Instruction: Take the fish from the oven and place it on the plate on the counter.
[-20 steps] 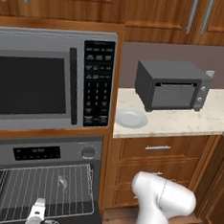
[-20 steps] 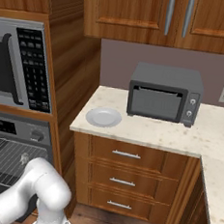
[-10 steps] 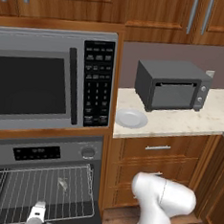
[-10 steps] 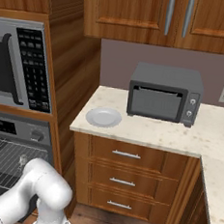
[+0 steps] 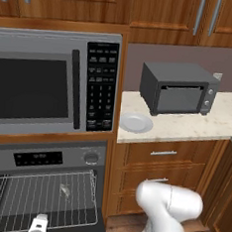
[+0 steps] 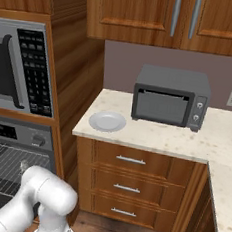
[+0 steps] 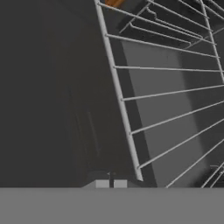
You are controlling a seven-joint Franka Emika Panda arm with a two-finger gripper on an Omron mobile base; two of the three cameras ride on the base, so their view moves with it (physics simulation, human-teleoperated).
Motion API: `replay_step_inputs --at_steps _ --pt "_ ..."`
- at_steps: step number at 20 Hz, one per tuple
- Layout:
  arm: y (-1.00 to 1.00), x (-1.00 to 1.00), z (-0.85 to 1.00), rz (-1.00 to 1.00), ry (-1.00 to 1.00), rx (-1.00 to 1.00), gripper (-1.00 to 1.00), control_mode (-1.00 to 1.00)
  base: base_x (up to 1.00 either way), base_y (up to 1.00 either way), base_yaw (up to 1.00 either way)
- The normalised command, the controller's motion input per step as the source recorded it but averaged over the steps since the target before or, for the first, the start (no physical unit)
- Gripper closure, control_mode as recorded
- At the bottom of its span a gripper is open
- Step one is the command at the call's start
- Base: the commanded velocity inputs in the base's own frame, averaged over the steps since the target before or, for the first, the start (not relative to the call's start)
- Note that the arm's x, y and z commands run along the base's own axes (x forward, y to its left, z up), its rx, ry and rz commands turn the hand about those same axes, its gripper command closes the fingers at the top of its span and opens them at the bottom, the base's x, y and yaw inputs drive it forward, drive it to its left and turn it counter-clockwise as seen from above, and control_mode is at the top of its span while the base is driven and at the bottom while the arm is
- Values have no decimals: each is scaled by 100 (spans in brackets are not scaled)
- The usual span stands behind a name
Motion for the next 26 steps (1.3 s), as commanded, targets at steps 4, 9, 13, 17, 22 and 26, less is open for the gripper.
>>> replay_step_inputs --at_steps 4,9,13,17,22,26 --pt "-4 -57 95 0 -11 13 100 -100 0 0 0" --pt "-19 -13 99 -1 -5 20 100 -100 0 0 0" --pt "-14 -2 100 -6 -1 20 100 -100 0 0 0" --pt "-18 0 78 -16 1 18 100 -100 0 0 0" --pt "0 17 21 -27 22 1 100 -100 0 0 0" --pt "0 13 0 -25 24 0 100 -100 0 0 0"
